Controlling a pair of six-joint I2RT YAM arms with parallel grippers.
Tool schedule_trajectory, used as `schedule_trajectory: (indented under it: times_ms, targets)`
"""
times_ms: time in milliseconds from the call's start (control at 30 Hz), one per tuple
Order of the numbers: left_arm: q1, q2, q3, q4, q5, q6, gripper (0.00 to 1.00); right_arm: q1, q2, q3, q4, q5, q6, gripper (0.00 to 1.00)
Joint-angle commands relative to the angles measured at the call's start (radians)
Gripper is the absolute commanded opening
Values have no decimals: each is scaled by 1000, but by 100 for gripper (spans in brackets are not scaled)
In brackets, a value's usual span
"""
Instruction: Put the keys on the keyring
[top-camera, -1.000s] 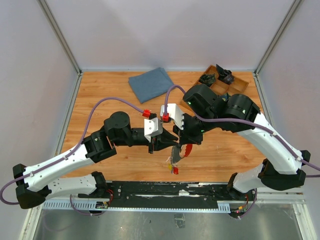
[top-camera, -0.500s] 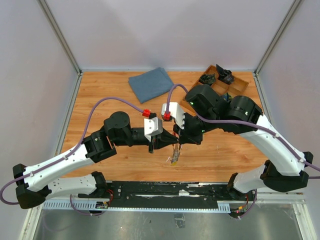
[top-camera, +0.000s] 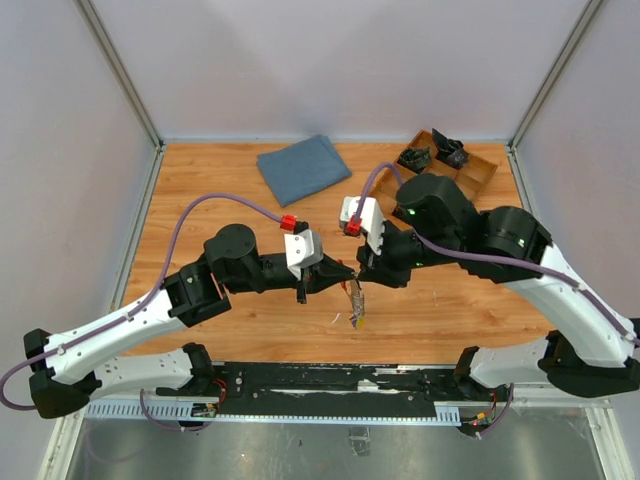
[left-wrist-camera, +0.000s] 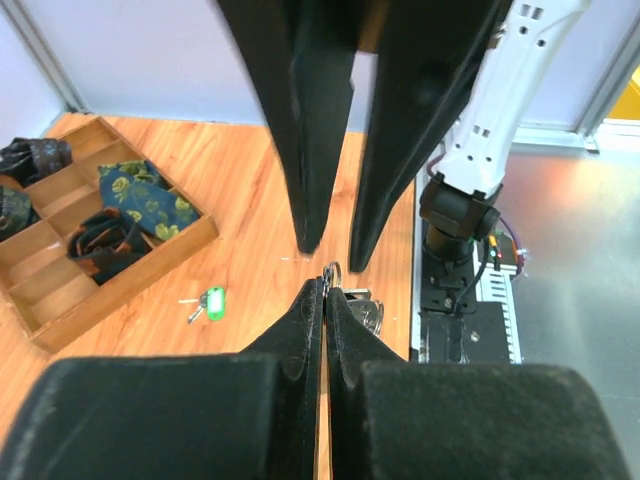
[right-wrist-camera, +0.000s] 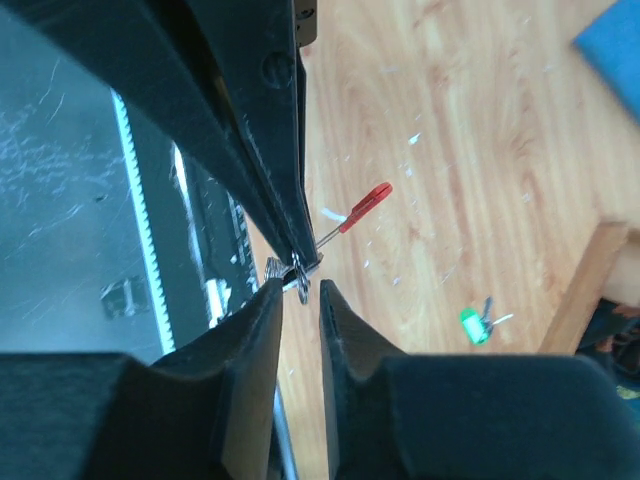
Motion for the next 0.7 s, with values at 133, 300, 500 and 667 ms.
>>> schedule_trajectory:
  times_ms: [133, 300, 500, 667]
  targets:
    - [-8, -71, -60, 147, -141, -108, 1, -4, -294, -265, 426, 197, 163, 32]
    - [-7, -120, -127, 244, -229, -183, 0, -3, -424, -485, 685, 304, 420, 33]
    - [-8, -168, -177, 323, -265, -223, 1, -4, -526, -684, 928, 309, 703, 34]
    - [-7, -196, -203, 372, -276, -247, 1, -4, -547, -770, 1039, 289, 808, 35]
